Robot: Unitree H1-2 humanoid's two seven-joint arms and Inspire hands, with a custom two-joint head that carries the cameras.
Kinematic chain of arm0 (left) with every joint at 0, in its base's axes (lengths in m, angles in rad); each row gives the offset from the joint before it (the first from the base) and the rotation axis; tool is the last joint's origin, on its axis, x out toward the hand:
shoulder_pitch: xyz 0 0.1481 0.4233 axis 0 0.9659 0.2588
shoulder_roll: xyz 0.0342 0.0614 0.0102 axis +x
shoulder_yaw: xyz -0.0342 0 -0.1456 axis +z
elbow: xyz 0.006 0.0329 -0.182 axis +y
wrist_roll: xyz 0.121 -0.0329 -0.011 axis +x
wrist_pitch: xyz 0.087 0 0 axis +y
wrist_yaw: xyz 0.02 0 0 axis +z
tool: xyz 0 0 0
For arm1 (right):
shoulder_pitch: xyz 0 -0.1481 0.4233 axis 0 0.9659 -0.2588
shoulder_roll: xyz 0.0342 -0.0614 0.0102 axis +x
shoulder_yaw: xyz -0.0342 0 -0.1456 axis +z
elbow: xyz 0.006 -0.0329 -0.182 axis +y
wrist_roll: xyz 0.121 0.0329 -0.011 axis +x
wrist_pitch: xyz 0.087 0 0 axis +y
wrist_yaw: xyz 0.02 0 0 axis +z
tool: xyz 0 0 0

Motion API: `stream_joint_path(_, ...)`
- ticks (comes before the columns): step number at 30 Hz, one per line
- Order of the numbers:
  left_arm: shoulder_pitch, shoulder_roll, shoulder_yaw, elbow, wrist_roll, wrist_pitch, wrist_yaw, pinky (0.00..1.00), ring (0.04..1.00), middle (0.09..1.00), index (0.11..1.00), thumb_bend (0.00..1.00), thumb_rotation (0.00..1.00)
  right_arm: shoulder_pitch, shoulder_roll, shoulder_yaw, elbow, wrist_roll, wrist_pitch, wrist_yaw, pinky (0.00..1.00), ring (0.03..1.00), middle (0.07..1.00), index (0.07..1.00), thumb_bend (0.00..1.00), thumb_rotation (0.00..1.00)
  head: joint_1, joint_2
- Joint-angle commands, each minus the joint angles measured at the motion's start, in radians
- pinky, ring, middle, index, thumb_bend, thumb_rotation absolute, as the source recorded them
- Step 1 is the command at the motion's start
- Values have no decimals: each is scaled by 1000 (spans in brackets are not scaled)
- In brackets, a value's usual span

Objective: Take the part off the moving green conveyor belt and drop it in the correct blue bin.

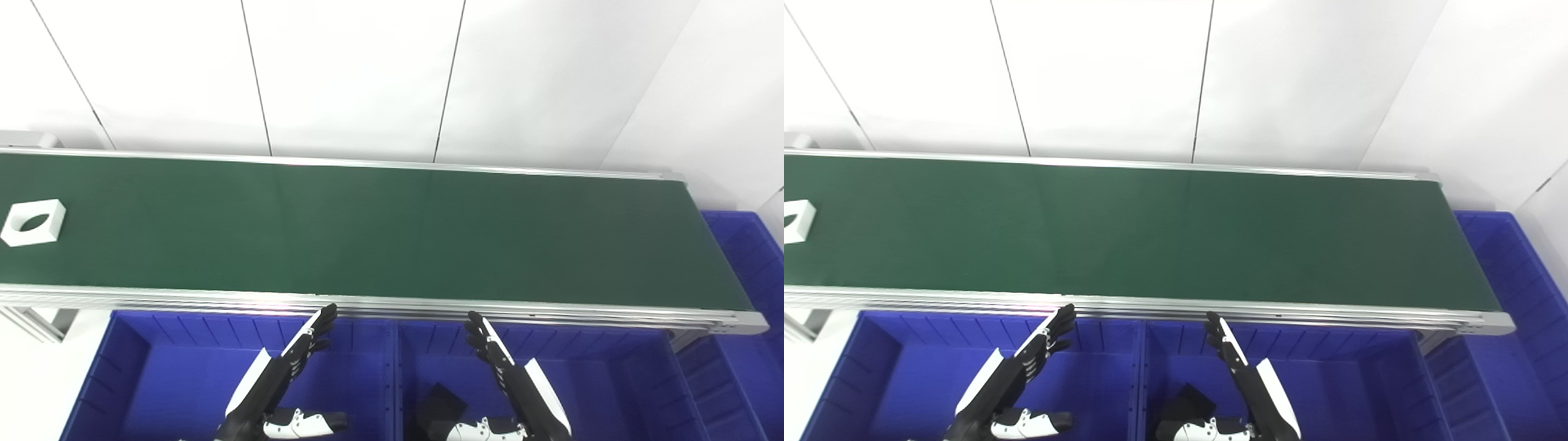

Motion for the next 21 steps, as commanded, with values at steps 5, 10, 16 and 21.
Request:
stream_joint_path(5, -6, 7, -1, -28, -3, -24, -3, 910, 969, 982, 974, 863, 533, -2, 3, 0, -32, -8, -21, -8, 940, 941, 963, 1000, 889, 241, 1, 1)
stream_joint_path(10, -7, 8, -1, -32, 15, -16, 1, 898, 966, 982, 977, 869, 545, -3, 3, -1, -31, -9, -18, -5, 949, 949, 966, 1000, 889, 237, 1, 1)
stream_joint_path(16, -6, 9, -1, -38, 22, -4, 1, 892, 965, 986, 975, 869, 548, -5, 6, -3, -21, -3, -35, -11, 938, 939, 967, 1000, 881, 254, 4, 1)
stream_joint_path(21, -6, 8, 0, -37, 25, -8, 1, 890, 963, 984, 973, 866, 542, -4, 8, -2, -25, -6, -24, -10, 922, 938, 965, 1000, 873, 247, 1, 0)
